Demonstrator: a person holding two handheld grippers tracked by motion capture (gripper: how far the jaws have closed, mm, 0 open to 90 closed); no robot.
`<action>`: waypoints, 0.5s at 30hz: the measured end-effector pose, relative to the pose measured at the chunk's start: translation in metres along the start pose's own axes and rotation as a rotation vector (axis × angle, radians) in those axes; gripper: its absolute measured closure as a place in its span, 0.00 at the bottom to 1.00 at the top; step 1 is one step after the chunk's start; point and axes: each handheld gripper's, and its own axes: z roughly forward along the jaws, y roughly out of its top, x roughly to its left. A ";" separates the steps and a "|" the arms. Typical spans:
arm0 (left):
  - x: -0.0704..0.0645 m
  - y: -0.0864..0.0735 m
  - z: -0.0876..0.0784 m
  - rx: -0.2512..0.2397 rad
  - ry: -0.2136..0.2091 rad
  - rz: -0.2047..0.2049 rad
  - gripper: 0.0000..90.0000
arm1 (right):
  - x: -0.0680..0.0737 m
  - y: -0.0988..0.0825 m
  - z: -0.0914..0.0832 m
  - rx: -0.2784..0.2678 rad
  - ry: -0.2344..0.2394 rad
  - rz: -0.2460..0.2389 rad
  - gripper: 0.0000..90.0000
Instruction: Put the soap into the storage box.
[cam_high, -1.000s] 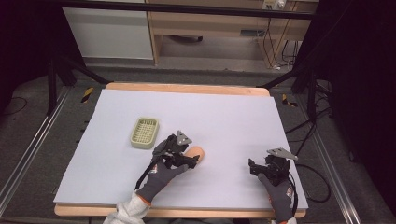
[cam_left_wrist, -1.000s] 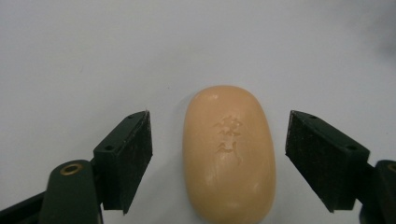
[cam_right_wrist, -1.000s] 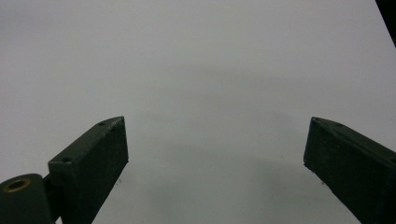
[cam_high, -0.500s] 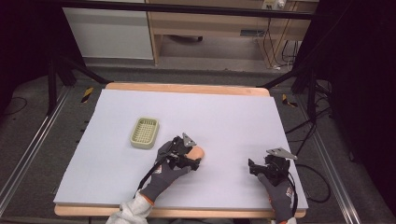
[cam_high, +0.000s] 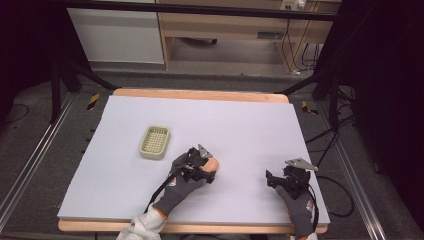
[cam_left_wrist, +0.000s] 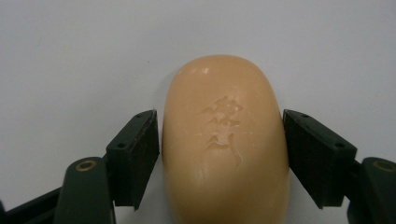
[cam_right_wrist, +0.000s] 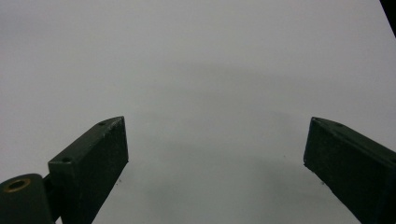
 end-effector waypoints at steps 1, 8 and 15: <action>0.000 0.000 0.000 0.003 -0.001 0.000 0.32 | 0.000 0.000 0.000 0.000 0.000 0.000 0.08; 0.000 -0.001 0.003 0.010 -0.007 -0.004 0.34 | 0.000 0.000 0.000 0.000 0.000 -0.001 0.08; 0.001 -0.001 0.003 0.018 -0.012 -0.012 0.35 | 0.000 0.000 0.001 0.003 -0.001 -0.003 0.08</action>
